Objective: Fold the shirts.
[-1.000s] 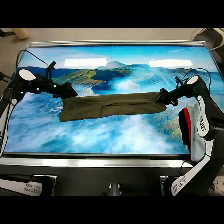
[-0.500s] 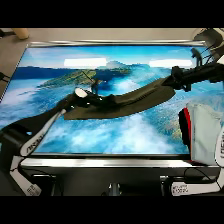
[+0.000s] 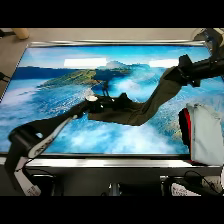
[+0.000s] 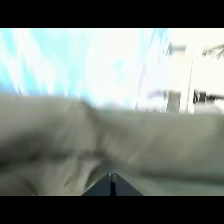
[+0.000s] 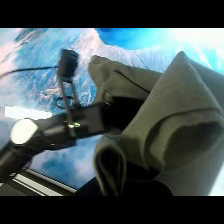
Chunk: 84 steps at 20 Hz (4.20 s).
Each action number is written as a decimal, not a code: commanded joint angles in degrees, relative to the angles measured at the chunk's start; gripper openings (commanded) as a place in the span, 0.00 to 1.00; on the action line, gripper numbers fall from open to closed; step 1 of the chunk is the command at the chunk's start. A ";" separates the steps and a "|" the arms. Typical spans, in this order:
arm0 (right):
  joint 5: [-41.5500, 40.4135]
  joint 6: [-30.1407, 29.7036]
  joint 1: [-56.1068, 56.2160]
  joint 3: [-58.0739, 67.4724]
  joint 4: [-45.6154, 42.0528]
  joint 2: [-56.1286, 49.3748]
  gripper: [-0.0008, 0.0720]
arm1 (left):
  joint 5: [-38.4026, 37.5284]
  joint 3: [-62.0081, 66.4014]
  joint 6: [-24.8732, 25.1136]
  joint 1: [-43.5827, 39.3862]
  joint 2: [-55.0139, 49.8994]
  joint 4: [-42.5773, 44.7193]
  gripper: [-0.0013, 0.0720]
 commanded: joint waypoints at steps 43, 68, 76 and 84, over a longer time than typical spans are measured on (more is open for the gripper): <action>3.74 9.62 -35.95 6.49 -10.60 -5.44 0.04 | -18.40 -11.15 -15.72 34.14 45.62 59.34 0.05; 6.99 9.05 -45.05 -33.86 -49.37 10.64 0.84 | -16.68 -11.13 -12.85 31.87 45.64 59.23 0.05; -24.00 -6.01 -27.76 -1.18 -46.18 10.21 0.95 | -22.91 7.28 -29.33 25.97 37.40 98.75 0.05; 4.61 2.03 6.03 -0.48 -31.91 -10.60 0.95 | -47.28 1.36 -30.42 21.77 24.59 92.65 0.89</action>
